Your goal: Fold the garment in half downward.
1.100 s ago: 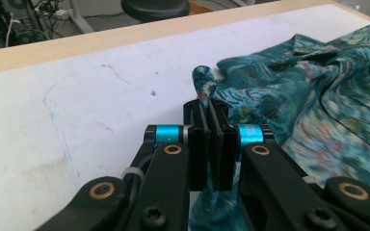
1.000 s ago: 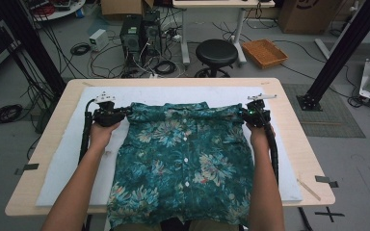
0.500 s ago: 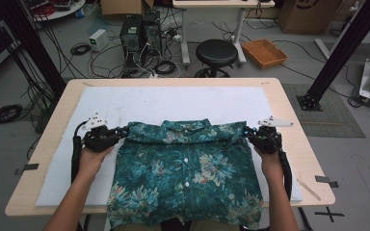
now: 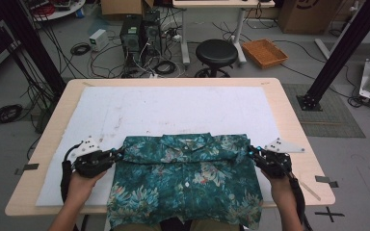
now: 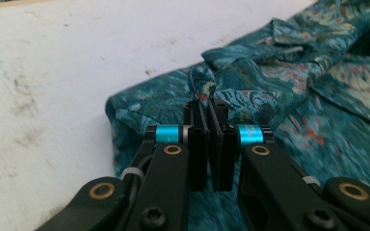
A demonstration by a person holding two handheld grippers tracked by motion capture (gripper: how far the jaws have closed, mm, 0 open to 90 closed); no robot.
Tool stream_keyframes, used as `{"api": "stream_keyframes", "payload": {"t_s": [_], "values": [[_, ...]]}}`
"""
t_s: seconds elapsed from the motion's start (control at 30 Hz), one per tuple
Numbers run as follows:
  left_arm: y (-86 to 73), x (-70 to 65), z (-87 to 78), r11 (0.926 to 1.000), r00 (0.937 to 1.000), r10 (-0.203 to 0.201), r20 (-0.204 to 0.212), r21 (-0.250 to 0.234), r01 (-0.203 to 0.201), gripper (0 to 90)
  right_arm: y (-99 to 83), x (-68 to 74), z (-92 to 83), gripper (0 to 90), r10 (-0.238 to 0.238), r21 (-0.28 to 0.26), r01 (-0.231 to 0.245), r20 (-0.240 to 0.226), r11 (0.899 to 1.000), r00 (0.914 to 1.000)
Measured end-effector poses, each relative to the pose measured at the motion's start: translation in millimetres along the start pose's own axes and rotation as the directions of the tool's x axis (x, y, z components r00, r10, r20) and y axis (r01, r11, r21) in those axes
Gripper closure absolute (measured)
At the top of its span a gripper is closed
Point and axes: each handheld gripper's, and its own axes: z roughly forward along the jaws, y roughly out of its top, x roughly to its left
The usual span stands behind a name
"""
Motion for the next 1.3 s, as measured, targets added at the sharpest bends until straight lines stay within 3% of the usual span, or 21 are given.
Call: {"api": "stream_keyframes", "payload": {"t_s": [0.37,0.5,0.67,0.9,1.0,1.03,1.07,1.1,1.13,1.2,1.3], "values": [[-19.7,-15.8,-5.8,0.9966,0.9990,0.039,0.020,0.071,-0.040,86.9,-31.1,7.6,-12.8,88.0,-0.006,0.038,0.008,-0.032,0.999,0.9995],[-26.3,-15.7,-6.9,0.9957,0.9992,0.032,0.025,0.086,-0.034,86.9,-39.0,8.7,-13.4,87.9,0.000,0.053,0.002,-0.046,0.999,0.9989],[-32.8,-18.3,-9.0,0.9941,0.9979,0.030,0.057,0.103,-0.035,86.8,-44.9,9.3,-11.3,87.9,0.007,0.069,-0.003,-0.056,0.998,0.9984],[-40.5,-20.2,-19.9,0.9924,0.9963,0.034,0.079,0.115,-0.043,86.8,-51.6,16.4,-21.7,87.8,-0.019,0.092,0.026,-0.077,0.995,0.9969],[-40.1,-23.4,-21.2,0.9898,0.9945,0.058,0.087,0.125,-0.068,86.1,-51.5,17.8,-23.4,84.4,-0.031,0.096,0.039,-0.077,0.995,0.9965],[-39.2,-24.1,-21.6,0.9899,0.9935,0.067,0.093,0.118,-0.077,81.7,-50.4,17.7,-25.0,73.2,-0.022,0.088,0.028,-0.063,0.996,0.9978],[-36.0,-23.9,-21.8,0.9936,0.9952,0.054,0.081,0.095,-0.061,71.0,-49.4,17.1,-26.1,64.2,-0.017,0.071,0.020,-0.049,0.997,0.9987],[-33.1,-22.9,-22.0,0.9962,0.9974,0.028,0.067,0.081,-0.034,53.4,-47.0,15.2,-28.8,59.1,0.012,0.040,-0.010,-0.039,0.999,0.9992],[-27.0,-19.1,-23.0,0.9986,0.9987,-0.002,0.050,0.053,-0.001,46.1,-45.3,13.5,-30.0,55.7,0.021,0.015,-0.021,-0.041,1.000,0.9989],[-16.1,-12.3,-23.0,0.9996,0.9996,-0.027,0.001,0.009,0.027,41.2,-38.4,9.4,-31.3,48.0,0.048,-0.022,-0.049,-0.018,0.999,0.9987],[1.1,0.4,-14.2,0.9978,0.9961,-0.066,-0.060,-0.001,0.066,35.7,-24.5,1.0,-23.8,45.4,0.066,-0.040,-0.066,0.018,0.997,0.9976]]}}
